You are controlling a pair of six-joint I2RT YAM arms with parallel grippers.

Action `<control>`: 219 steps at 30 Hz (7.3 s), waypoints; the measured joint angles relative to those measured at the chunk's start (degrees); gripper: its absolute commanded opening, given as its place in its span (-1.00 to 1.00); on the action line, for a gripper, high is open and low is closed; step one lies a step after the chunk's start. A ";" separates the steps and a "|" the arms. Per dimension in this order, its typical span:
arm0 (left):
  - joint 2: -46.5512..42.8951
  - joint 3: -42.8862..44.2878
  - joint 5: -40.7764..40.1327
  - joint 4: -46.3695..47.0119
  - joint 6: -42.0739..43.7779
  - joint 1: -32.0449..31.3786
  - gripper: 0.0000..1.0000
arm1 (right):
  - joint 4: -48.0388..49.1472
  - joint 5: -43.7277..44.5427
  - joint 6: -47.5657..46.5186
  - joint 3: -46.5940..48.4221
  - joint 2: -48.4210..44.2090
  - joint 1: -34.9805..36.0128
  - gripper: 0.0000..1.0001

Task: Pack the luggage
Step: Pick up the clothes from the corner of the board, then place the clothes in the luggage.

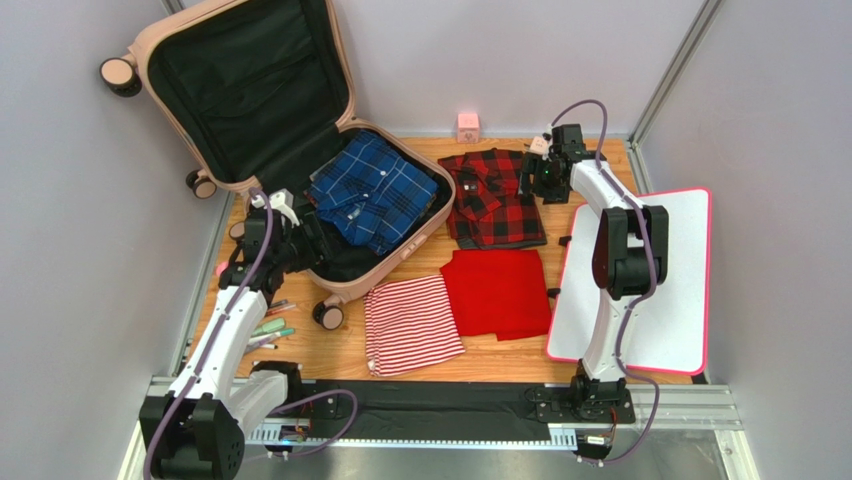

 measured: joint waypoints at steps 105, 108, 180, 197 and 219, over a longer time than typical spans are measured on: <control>8.55 14.34 -1.20 -6.54 5.35 4.11 0.68 | 10.93 -29.75 6.64 39.60 15.41 32.04 -1.00; 8.55 13.20 0.37 -4.61 4.63 4.13 0.69 | 11.69 -29.59 6.49 36.20 15.39 30.23 -1.00; 34.97 14.93 12.48 13.57 -2.40 1.09 0.27 | 10.03 -23.58 17.64 19.39 14.99 24.46 0.71; 34.97 14.91 11.96 12.52 -1.29 1.07 0.28 | 10.08 -21.16 17.38 19.41 15.04 24.48 0.88; 37.11 16.09 8.87 8.33 0.72 1.40 0.27 | 10.60 -22.25 16.39 19.58 15.04 23.58 0.93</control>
